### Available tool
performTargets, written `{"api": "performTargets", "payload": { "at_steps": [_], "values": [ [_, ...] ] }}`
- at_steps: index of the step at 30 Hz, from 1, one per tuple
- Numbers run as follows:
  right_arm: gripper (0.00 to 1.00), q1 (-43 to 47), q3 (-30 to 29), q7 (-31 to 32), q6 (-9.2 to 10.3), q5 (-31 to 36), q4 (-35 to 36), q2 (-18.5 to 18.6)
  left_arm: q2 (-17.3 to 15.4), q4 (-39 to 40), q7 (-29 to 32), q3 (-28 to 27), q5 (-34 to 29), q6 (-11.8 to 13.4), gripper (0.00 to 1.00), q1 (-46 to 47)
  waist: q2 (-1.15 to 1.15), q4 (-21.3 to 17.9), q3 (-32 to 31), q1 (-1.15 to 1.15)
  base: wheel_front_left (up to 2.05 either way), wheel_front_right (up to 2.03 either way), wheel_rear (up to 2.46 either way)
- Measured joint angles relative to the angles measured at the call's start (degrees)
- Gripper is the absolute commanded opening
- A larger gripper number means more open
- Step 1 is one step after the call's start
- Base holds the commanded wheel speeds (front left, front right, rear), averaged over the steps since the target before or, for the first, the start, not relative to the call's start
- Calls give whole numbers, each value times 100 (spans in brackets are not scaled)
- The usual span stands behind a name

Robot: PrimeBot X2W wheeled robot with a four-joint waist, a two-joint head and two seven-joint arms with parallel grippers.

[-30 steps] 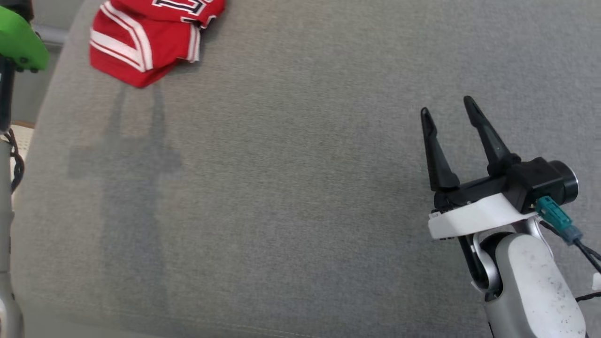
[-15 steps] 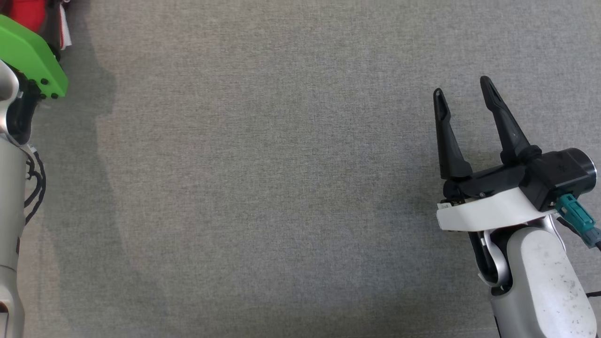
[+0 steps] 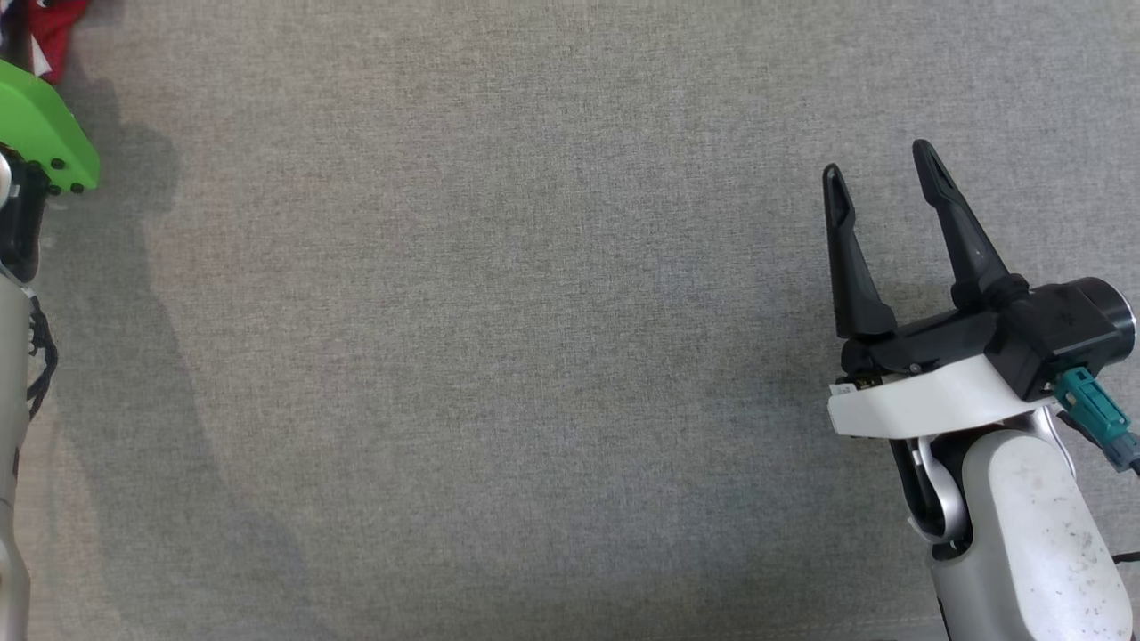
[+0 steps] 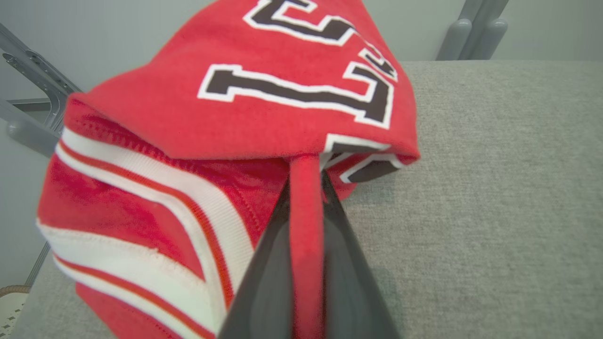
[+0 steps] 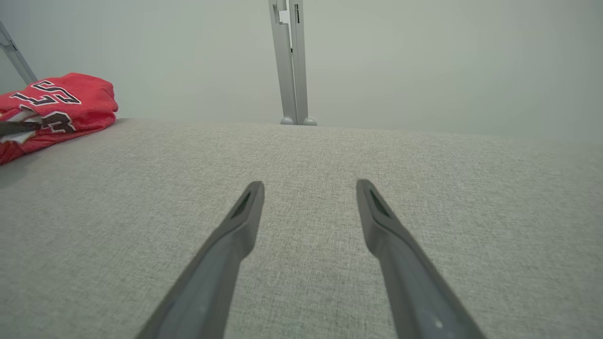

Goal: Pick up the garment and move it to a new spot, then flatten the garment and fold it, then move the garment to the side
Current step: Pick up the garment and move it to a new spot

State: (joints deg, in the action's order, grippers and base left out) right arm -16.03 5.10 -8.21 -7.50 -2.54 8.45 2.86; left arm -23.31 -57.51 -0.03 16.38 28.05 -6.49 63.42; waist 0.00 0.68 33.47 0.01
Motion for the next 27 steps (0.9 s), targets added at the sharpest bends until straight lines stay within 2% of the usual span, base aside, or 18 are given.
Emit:
{"api": "performTargets", "payload": {
  "at_steps": [5,14,23,27],
  "values": [
    [100,7,38,-66,0,-51,-127,-1,-25,-62,-409,104,-62,-13,0,96,0,33,-230,0,0,0,0],
    [100,126,29,-247,0,-268,-528,-1,-55,210,-668,614,-190,-82,0,184,0,28,-902,-1,0,0,0],
    [100,525,-137,-369,0,-467,-881,-2,93,1475,-413,1648,250,-90,0,-157,0,-83,-1837,-1,0,0,0],
    [100,713,-232,-402,0,-534,-946,-1,234,2142,-276,1905,524,-90,0,-437,0,-183,-2239,-1,0,0,0]
  ]
}}
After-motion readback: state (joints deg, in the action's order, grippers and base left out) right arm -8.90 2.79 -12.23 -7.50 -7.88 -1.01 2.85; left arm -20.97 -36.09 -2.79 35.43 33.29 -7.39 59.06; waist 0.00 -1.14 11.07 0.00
